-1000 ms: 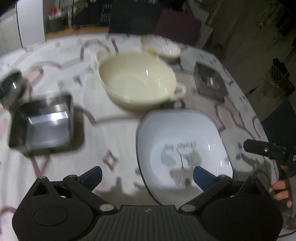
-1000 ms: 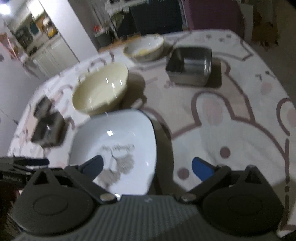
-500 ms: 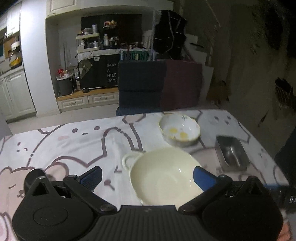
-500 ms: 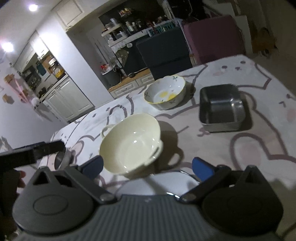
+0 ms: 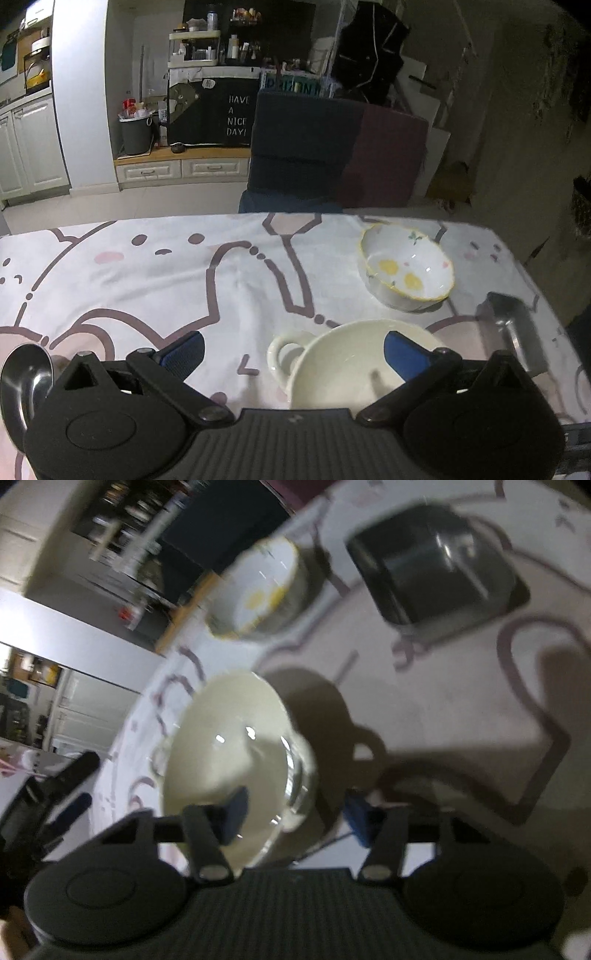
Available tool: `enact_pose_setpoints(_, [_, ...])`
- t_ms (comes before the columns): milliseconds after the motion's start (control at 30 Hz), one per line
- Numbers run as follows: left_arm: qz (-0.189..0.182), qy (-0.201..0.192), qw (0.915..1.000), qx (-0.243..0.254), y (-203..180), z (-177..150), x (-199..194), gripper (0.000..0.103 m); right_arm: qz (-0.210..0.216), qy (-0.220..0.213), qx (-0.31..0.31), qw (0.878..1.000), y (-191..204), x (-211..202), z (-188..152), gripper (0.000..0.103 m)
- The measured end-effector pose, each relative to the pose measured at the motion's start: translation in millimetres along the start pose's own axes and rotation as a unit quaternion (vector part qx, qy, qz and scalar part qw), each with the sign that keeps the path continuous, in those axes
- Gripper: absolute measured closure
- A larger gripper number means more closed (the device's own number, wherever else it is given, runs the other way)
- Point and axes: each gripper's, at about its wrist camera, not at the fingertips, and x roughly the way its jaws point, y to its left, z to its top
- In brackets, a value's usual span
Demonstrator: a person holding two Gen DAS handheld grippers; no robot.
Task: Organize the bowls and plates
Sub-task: 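Move both tools to the cream two-handled bowl and grasp its rim, then lift the cream bowl off the table with both tools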
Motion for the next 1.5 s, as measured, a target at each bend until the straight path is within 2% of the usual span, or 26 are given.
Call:
enact_pose_setpoints(67, [0.002, 0.009, 0.9999, 0.004, 3, -2, 9, 0.005, -0.001, 0.008, 0.0, 1.0, 0, 7, 0, 0.062])
enact_pose_setpoints(100, [0.002, 0.014, 0.9999, 0.003, 5, -3, 13, 0.006, -0.001, 0.009, -0.007, 1.0, 1, 9, 0, 0.076])
enact_pose_setpoints(133, [0.0, 0.018, 0.9998, 0.0, 7, -4, 17, 0.007, -0.002, 0.008, -0.018, 1.0, 3, 9, -1, 0.081])
enact_pose_setpoints(333, [-0.004, 0.041, 0.9988, -0.027, 18, -10, 32, 0.019, -0.014, 0.003, -0.057, 0.998, 9, 9, 5, 0.081])
enact_pose_setpoints(500, [-0.025, 0.078, 0.9952, -0.053, 20, -19, 44, 0.025, -0.043, -0.04, -0.081, 0.995, 8, 3, 26, 0.084])
enact_pose_setpoints(700, [-0.043, 0.116, 0.9874, -0.098, 21, -32, 57, 0.044, -0.046, -0.057, -0.115, 0.991, 8, 6, 40, 0.084])
enact_pose_setpoints(933, [-0.04, 0.117, 0.9852, -0.119, 20, -34, 61, 0.059, -0.048, -0.066, -0.158, 0.984, 11, 4, 43, 0.083])
enact_pose_setpoints(1233, [-0.041, 0.121, 0.9846, -0.119, 15, -34, 62, 0.065, -0.052, -0.071, -0.191, 0.978, 17, 9, 51, 0.08])
enact_pose_setpoints(1400, [-0.052, 0.122, 0.983, -0.127, 16, -35, 63, 0.074, -0.025, -0.056, -0.193, 0.979, 14, 14, 62, 0.072])
enact_pose_setpoints(1500, [-0.053, 0.122, 0.983, -0.127, 15, -35, 63, 0.074, -0.038, -0.053, -0.215, 0.974, 18, 19, 68, 0.073])
